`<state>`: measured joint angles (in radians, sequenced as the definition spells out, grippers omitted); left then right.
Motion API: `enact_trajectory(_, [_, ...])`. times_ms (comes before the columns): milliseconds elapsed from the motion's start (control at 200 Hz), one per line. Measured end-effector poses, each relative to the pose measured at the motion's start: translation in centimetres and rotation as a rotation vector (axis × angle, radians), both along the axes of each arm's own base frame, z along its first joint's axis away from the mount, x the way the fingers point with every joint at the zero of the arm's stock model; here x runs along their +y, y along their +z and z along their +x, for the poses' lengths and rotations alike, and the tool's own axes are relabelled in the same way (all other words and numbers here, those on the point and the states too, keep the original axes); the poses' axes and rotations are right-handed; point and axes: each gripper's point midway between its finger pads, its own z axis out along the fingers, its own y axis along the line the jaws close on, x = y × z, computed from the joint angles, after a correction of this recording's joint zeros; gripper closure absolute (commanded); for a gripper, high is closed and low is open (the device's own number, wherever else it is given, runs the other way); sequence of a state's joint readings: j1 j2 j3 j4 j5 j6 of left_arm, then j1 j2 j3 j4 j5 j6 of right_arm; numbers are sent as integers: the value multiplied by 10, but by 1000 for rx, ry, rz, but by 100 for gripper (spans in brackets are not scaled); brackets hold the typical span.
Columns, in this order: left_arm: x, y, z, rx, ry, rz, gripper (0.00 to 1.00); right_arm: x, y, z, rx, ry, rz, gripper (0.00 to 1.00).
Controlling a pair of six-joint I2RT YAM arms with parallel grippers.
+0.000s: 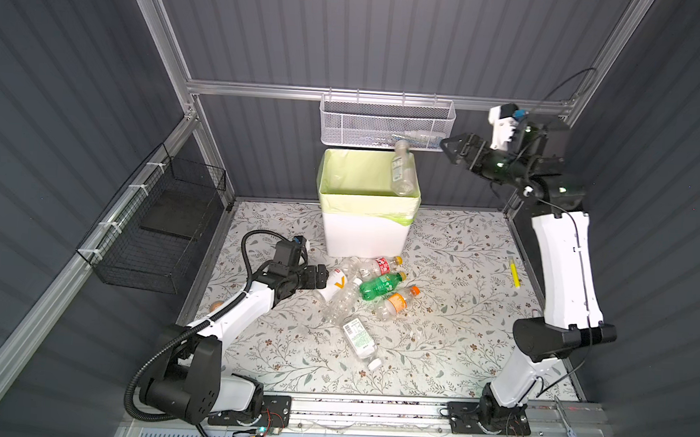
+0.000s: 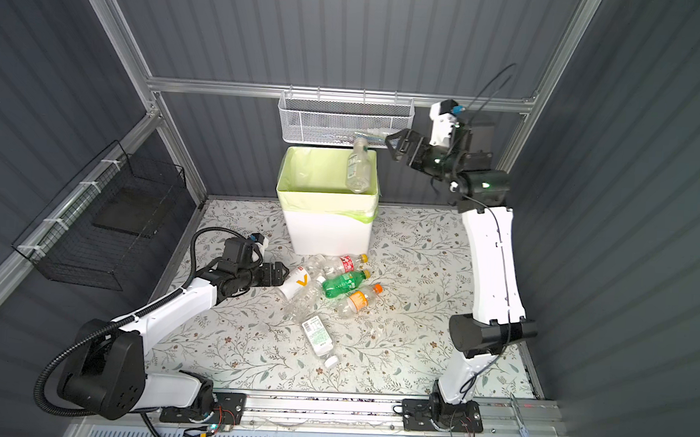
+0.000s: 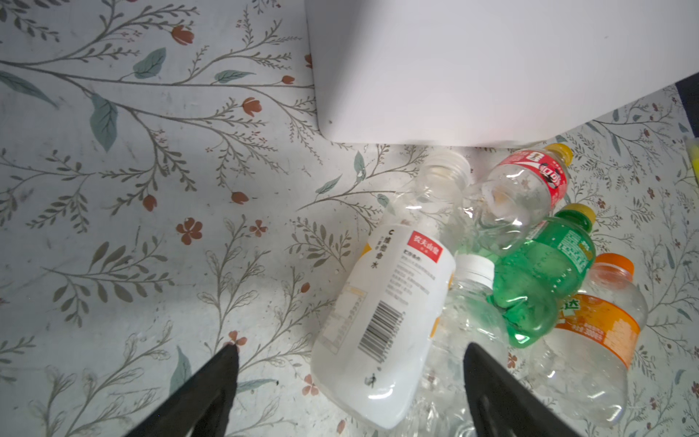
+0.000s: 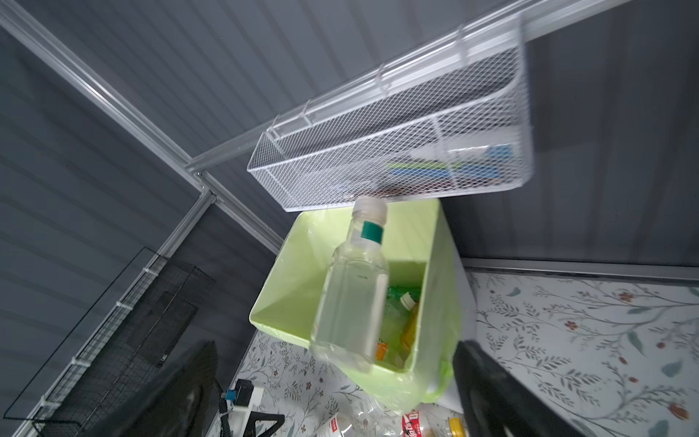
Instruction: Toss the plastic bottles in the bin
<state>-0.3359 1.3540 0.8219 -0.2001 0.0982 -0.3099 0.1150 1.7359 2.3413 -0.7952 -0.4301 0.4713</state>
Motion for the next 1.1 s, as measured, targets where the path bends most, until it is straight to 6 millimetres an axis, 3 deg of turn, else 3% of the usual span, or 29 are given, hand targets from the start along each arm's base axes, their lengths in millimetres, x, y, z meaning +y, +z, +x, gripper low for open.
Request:
enact_trajectory(85, [-2,-1,-1,3,-8,3,6,-29,-40,-17,99,-66,16,1])
enact_trajectory(315, [-16,-15,2,32,-66,44,6,-55,-183,-53,403,-141,41,1])
enact_trajectory(455, [-18,-32,2,68,-97,86,8,-68,-239,-80,501,-194,30,1])
enact_trajectory(755, [-22,-49,7,99,-150,168,10,-73,-311,-105,634,-214,23,1])
enact_trajectory(1101, [-38,-58,18,110,-224,189,12,-72,-318,-91,623,-203,30,1])
